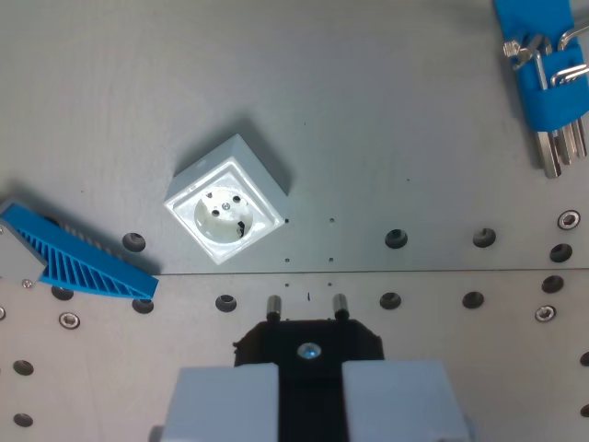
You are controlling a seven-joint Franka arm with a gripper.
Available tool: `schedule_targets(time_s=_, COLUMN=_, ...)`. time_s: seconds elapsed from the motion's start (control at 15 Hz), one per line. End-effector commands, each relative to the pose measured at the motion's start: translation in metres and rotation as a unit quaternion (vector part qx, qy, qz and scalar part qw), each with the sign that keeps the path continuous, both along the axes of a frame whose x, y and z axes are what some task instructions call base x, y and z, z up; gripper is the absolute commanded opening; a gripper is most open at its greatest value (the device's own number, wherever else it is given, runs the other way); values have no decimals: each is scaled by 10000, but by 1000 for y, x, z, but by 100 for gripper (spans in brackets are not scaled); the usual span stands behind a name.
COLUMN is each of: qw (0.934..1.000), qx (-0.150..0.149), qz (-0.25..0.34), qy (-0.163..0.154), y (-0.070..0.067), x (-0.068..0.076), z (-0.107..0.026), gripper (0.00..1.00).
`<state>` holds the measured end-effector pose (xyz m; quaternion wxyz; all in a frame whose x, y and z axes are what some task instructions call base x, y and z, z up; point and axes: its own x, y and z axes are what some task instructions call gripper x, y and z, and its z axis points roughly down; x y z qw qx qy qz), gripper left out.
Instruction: Move above the white socket
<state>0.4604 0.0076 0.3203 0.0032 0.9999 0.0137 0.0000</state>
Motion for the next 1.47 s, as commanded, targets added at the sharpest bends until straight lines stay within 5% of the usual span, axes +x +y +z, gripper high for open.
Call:
schedule_targets(time_s=0.07, qw=10000, qx=1, qz=-2, qy=-1, y=0, x=0, z=0, gripper=0)
schedule_targets(time_s=0.8, qw=9997, qx=3, qz=233, qy=-20, y=1, x=-2, z=-5, gripper=0)
schedule_targets(time_s=1.47, qw=9965, qx=26, qz=787, qy=-268, y=6, x=-11, z=-28, gripper=0)
